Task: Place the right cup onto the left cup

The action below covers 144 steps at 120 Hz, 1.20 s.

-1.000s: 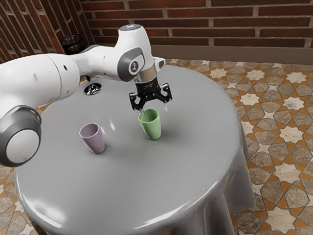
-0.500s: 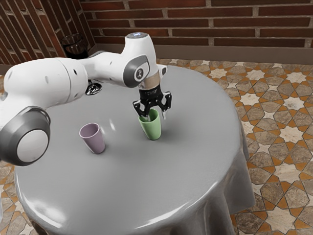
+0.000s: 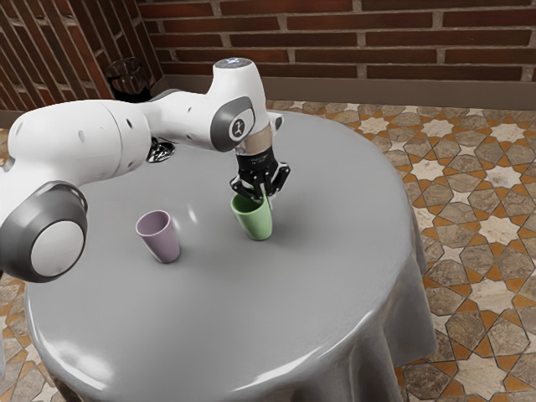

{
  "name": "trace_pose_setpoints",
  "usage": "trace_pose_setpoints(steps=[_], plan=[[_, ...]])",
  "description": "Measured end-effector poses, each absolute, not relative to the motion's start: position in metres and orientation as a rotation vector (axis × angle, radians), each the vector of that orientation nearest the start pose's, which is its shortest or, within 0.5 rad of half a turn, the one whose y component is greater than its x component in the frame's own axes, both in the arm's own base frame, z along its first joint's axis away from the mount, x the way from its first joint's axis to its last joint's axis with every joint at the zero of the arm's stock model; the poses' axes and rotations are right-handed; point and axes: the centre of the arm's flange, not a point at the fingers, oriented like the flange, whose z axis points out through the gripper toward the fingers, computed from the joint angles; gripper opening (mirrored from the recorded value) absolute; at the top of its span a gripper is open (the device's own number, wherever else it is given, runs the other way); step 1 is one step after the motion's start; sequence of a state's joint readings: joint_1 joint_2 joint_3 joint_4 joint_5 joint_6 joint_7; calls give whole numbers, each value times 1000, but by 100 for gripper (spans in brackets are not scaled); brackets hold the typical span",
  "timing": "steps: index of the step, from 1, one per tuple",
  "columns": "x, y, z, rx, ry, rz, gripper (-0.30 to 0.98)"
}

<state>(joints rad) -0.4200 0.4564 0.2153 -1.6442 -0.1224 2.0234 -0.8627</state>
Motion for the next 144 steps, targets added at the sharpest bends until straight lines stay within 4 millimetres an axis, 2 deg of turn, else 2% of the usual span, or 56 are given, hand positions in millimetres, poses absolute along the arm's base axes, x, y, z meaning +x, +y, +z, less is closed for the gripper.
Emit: trace_pose_setpoints(steps=[21,32,37,50,70,79,93,108,127,135,144], plan=[[647,-158,352,-2927,-1075,96,-9],[646,-157,363,-2930,-1080,89,-9],[643,-156,373,-2933,-1081,87,-9],[631,-149,417,-2940,-1074,60,-9],[594,-109,458,-2909,-1110,78,-10],[575,-87,469,-2889,-1139,93,-10],[563,-53,486,-2855,-1199,87,-10],[558,-16,492,-2809,-1280,101,-10],[536,27,493,-2760,-1380,141,-10],[532,37,489,-2744,-1404,157,-10],[531,39,485,-2736,-1406,171,-10]])
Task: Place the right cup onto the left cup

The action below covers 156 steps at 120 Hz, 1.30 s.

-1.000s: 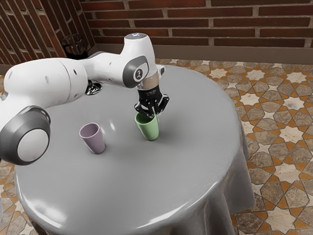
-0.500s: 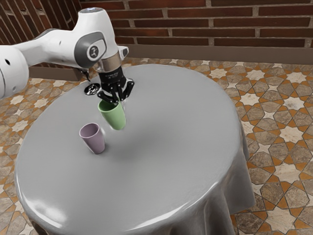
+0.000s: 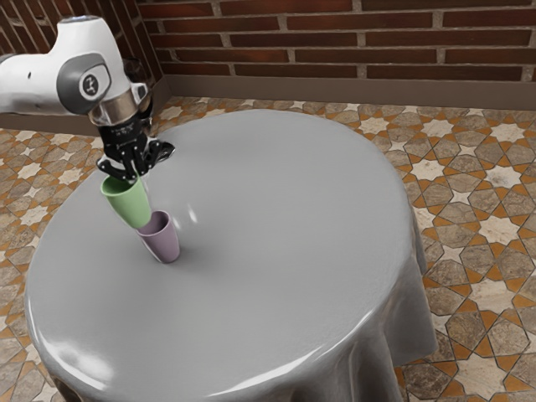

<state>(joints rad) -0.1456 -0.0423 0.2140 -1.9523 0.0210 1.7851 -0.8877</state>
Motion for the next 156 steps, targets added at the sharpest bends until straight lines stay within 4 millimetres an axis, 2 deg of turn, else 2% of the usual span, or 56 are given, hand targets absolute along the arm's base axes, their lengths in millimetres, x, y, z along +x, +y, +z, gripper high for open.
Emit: trace_pose_setpoints(steps=[39,63,105,140,156], plan=[[539,15,480,-2762,-1342,166,-10],[540,13,477,-2763,-1333,169,-10],[548,29,464,-2734,-1371,182,-10],[552,68,453,-2680,-1465,196,-10],[552,71,453,-2679,-1472,189,-10]])
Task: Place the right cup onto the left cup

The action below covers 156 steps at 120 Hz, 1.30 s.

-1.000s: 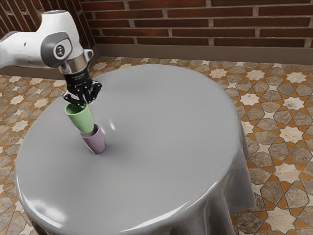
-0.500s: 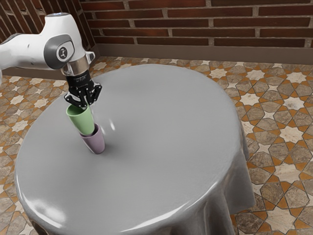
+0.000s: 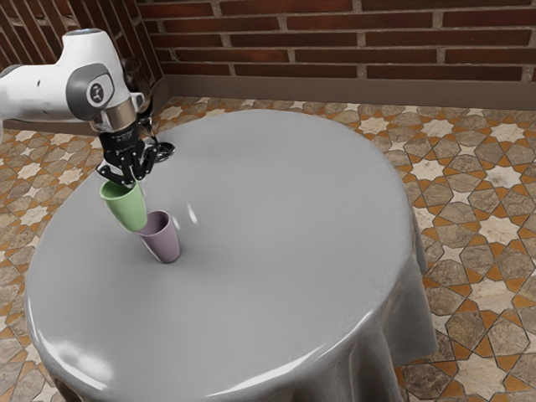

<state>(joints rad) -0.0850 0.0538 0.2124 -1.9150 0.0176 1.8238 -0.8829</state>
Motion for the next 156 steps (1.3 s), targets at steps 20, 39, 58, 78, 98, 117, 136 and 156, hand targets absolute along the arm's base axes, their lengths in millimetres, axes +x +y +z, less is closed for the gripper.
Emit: trace_pose_setpoints(steps=[20,39,58,78,98,117,136,156], plan=[[553,60,458,-2698,-1448,174,-10],[551,56,457,-2704,-1438,175,-10],[551,58,461,-2704,-1447,165,-10],[551,57,461,-2706,-1444,164,-10],[555,45,458,-2719,-1416,167,-10],[556,33,456,-2734,-1392,164,-3],[556,36,455,-2734,-1405,166,31],[556,43,459,-2733,-1425,156,51]])
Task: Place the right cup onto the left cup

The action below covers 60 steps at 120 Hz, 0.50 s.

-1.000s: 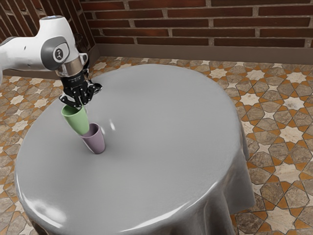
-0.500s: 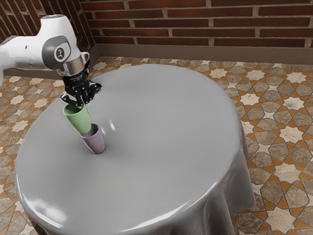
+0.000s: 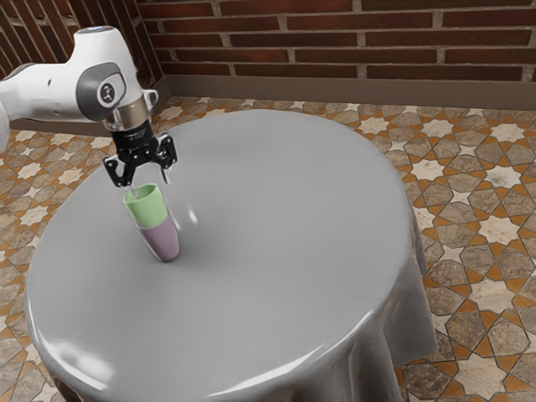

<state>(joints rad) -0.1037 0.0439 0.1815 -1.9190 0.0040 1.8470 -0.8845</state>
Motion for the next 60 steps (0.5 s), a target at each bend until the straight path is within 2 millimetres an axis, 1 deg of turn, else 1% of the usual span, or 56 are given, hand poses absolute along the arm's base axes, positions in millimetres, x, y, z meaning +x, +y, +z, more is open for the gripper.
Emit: trace_pose_setpoints(steps=[24,60], plan=[[555,42,464,-2738,-1425,148,61],[553,38,468,-2747,-1414,146,66]])
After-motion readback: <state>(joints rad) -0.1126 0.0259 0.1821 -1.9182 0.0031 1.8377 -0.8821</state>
